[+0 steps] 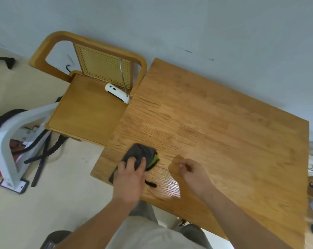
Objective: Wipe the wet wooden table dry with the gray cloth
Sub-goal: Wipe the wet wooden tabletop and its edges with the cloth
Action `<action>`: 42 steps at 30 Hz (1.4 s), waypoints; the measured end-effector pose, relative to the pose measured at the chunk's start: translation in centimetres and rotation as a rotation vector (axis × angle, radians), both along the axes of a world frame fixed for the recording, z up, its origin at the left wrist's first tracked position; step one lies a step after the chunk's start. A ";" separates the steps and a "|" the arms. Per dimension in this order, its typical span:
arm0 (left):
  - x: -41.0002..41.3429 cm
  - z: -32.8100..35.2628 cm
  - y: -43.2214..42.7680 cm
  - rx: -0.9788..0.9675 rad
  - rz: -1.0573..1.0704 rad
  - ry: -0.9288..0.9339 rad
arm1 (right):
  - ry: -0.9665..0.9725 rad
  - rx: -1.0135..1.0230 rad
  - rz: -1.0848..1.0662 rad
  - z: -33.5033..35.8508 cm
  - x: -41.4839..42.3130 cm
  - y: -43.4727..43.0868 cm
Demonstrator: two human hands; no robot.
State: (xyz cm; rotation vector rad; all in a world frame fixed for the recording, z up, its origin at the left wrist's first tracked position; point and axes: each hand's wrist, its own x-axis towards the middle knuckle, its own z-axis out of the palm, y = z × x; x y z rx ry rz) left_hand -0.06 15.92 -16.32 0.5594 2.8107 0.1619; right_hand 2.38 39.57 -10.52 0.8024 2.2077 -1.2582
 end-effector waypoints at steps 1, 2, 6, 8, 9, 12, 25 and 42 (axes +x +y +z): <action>2.0 -0.2 1.0 0.014 -0.127 -0.011 | -0.006 -0.002 0.005 0.0 0.8 0.8; 3.4 -0.6 1.7 0.016 -0.262 -0.002 | -0.016 0.003 0.016 0.1 1.8 1.6; 1.7 -1.2 2.5 -0.026 -0.428 0.100 | -0.048 -0.027 0.050 0.7 6.9 5.5; 1.7 -0.7 5.1 -0.048 -0.105 0.111 | -0.049 -0.017 0.037 1.2 10.3 8.4; 2.6 -0.3 7.3 -0.030 0.086 0.093 | -0.046 0.004 0.016 1.3 12.2 10.0; 8.2 0.3 15.6 -0.010 0.207 0.041 | -0.042 0.057 -0.107 1.1 18.2 15.2; 19.7 1.2 36.5 -0.025 -0.344 -0.052 | 0.023 0.191 -0.524 0.4 33.4 28.2; 24.0 1.5 39.7 0.085 -0.064 -0.120 | -0.056 0.055 -0.666 -1.1 35.2 30.6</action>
